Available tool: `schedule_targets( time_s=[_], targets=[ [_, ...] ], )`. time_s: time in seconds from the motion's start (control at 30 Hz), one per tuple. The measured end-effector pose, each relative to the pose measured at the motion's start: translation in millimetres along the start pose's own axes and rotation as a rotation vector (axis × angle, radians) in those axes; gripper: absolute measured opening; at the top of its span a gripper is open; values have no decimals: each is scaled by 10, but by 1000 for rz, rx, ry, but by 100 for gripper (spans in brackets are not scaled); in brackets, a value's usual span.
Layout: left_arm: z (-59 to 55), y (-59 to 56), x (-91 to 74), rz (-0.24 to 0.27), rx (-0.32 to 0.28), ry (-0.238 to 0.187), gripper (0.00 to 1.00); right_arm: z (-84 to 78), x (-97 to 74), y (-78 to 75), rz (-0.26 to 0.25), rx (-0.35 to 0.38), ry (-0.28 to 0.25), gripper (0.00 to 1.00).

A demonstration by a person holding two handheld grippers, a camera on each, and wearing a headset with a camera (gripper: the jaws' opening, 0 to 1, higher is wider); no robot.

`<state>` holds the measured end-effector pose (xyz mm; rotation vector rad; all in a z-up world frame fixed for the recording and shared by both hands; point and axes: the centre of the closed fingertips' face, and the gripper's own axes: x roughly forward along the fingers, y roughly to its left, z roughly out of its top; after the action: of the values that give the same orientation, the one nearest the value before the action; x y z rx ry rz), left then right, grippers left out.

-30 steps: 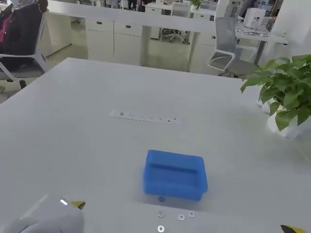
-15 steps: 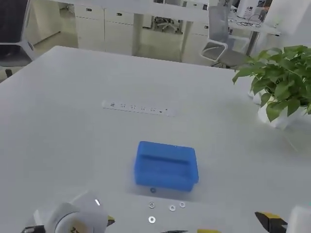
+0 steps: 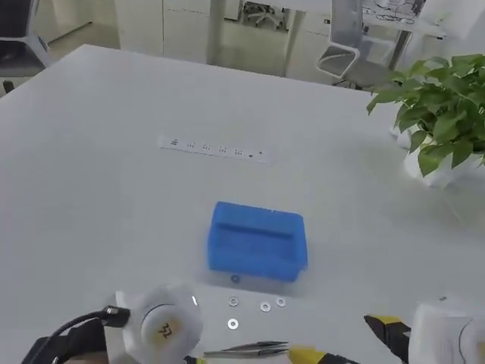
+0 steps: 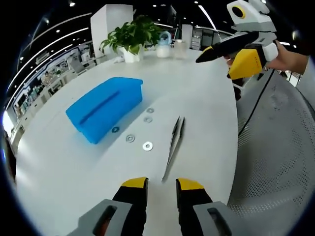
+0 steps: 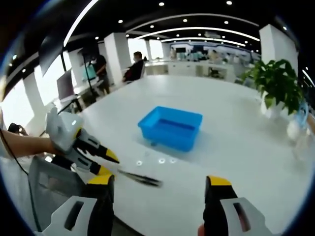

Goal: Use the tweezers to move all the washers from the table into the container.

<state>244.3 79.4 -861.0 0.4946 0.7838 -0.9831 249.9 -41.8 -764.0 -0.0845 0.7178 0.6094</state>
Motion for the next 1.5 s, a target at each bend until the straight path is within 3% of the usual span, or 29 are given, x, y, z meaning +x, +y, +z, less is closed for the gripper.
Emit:
schedule_targets(
  time_s=[0.07, 0.17, 0.3, 0.37, 0.4, 0.53, 0.63, 0.73, 0.83, 0.93, 1.1, 1.23, 1.5],
  targets=[
    [11, -52, 33, -32, 31, -3, 17, -29, 25, 14, 11, -1, 9, 73],
    [45, -54, 21, -42, 8, -19, 13, -67, 55, 30, 29, -5, 24, 71],
    [77, -61, 43, -50, 40, -25, 3, -98, 104, 38, 49, -15, 42, 68],
    [93, -156, 52, -88, 82, -27, 0, -103, 143, 83, 74, -23, 54, 66],
    [99, -164, 50, -80, 92, -27, 0, -99, 170, 115, 91, -38, 60, 63],
    [116, -228, 27, -92, 133, -20, 0, -107, 305, 234, 134, -147, 81, 51],
    [196, -241, -46, -96, 118, -35, 0, -256, 474, 289, 169, -245, 148, 39],
    [315, -231, -163, -91, 86, -59, 0, -344, 600, 378, 201, -327, 190, 35],
    [463, -218, -304, -89, 68, -86, 0, -347, 710, 442, 234, -389, 194, 33],
    [606, -202, -428, -83, 56, -121, 0, -326, 801, 442, 251, -451, 189, 24],
    [817, -167, -608, -68, 46, -177, 0, -265, 853, 488, 287, -468, 178, 15],
    [915, -132, -679, -57, 87, -186, 0, -205, 862, 594, 326, -463, 159, 9],
    [1010, -31, -713, -52, 133, -191, 0, -68, 924, 668, 336, -456, 123, 7]
  ],
)
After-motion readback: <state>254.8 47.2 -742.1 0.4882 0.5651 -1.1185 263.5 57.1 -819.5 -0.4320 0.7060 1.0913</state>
